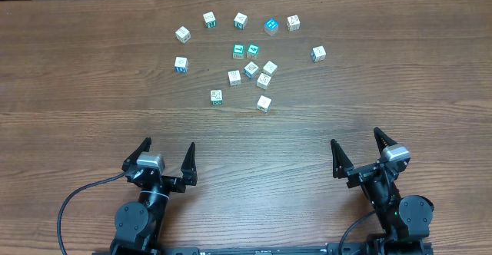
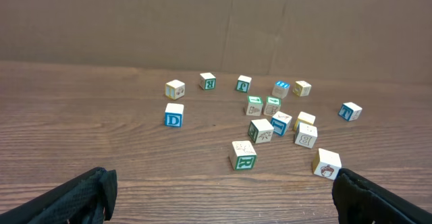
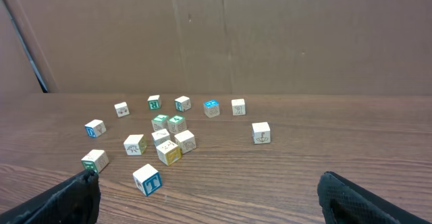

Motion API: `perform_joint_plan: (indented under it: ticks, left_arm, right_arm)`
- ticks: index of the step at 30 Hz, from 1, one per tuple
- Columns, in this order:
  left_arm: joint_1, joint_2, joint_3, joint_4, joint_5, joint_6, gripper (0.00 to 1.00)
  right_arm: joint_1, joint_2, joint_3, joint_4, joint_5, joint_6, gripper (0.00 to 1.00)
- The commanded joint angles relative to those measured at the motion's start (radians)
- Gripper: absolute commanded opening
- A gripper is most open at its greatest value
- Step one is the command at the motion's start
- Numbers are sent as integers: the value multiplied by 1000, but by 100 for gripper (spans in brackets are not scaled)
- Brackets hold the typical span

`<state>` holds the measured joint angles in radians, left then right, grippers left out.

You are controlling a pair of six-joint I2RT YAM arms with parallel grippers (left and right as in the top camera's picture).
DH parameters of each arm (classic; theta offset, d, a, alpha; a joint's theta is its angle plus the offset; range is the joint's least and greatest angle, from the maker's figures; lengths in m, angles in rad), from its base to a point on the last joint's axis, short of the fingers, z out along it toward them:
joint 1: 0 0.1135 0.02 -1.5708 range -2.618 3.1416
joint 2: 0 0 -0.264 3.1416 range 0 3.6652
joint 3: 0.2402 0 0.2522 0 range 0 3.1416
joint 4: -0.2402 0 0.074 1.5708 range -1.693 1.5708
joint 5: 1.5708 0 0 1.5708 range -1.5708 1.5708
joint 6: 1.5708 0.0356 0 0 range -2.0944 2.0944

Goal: Form a circle

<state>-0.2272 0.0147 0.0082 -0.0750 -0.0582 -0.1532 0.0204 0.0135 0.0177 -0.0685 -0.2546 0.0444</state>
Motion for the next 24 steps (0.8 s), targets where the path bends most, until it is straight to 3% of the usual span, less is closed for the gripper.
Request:
perform_joint_plan:
  ticks: [1, 24]
  left_arm:
    - [5, -10, -3, 4, -19, 16, 99]
    - [5, -10, -3, 5, -20, 16, 100]
  right_arm:
    - [-3, -11, -10, 6, 7, -5, 100]
    - [-3, -11, -10, 6, 7, -5, 100]
